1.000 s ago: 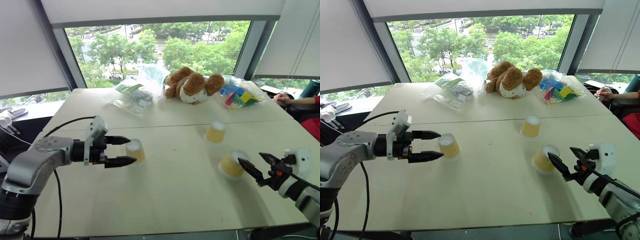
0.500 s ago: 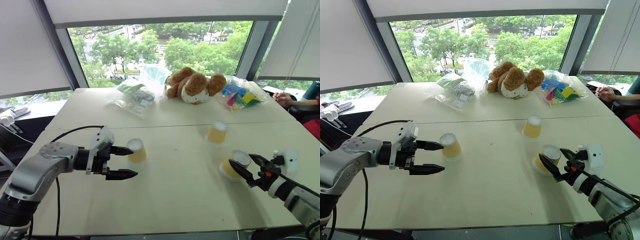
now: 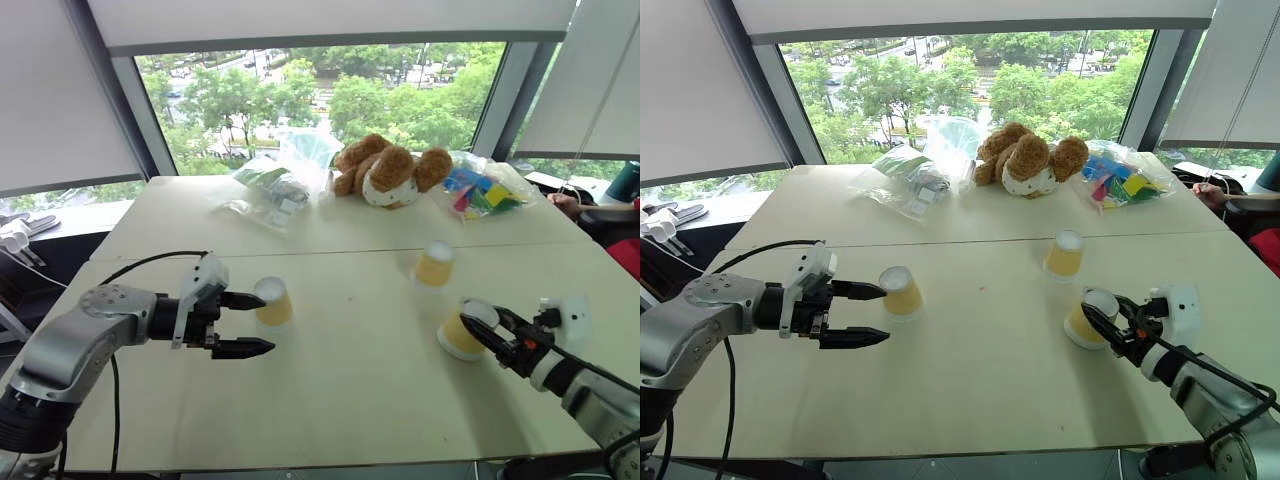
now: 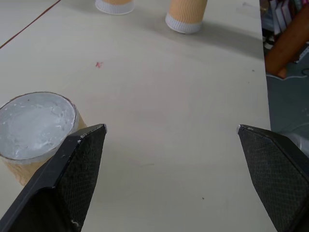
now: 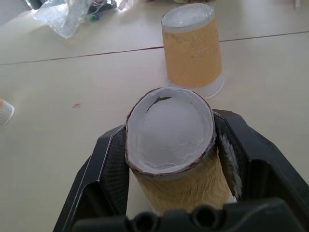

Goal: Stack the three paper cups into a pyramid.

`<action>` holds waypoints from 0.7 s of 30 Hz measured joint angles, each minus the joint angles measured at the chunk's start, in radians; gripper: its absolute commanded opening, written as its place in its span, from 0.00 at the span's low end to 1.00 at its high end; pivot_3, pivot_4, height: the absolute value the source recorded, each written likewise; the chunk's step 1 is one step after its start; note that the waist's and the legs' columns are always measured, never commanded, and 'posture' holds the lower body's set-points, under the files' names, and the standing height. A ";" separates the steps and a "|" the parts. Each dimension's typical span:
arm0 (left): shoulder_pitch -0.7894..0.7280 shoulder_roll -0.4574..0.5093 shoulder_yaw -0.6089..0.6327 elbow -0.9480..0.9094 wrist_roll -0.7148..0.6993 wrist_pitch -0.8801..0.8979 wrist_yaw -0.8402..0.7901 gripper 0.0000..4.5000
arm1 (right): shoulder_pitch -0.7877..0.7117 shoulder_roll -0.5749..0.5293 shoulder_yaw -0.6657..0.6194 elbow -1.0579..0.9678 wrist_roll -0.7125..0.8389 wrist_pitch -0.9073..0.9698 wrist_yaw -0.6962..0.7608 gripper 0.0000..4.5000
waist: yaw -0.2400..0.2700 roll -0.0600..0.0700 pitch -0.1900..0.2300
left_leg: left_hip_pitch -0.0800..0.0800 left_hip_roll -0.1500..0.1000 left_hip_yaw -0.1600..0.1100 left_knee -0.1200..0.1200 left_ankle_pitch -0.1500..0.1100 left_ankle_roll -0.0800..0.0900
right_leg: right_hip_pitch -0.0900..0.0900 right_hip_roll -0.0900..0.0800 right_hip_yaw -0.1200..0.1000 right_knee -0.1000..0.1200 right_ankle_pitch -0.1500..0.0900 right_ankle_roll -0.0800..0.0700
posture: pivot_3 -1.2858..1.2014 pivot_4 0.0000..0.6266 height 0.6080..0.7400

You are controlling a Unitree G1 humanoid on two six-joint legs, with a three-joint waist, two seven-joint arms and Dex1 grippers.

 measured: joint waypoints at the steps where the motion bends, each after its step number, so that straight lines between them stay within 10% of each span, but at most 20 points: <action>1: -0.001 0.000 0.000 0.002 0.000 0.000 0.000 1.00 | -0.043 -0.005 0.023 -0.020 0.023 0.029 -0.004 0.49 | -0.004 0.000 0.000 | 0.000 0.001 0.000 0.000 0.000 0.000 | 0.000 0.000 0.000 0.000 0.000 0.000 | 0.52 0.24 1.00; 17: 0.079 0.002 0.043 -0.067 -0.025 0.041 0.066 1.00 | -0.337 0.018 0.460 0.099 -0.128 0.019 0.069 0.49 | -0.001 0.000 0.000 | -0.001 -0.001 -0.001 0.000 0.000 0.000 | -0.002 -0.001 0.000 0.001 0.000 0.000 | 0.52 0.24 1.00; 21: 0.112 0.003 0.057 -0.087 -0.037 0.050 0.088 1.00 | -0.351 0.018 0.482 0.122 -0.175 -0.012 0.098 0.93 | -0.001 0.000 0.000 | -0.001 -0.001 -0.001 0.000 0.000 0.000 | -0.002 -0.001 0.000 0.001 0.000 0.000 | 0.52 0.24 1.00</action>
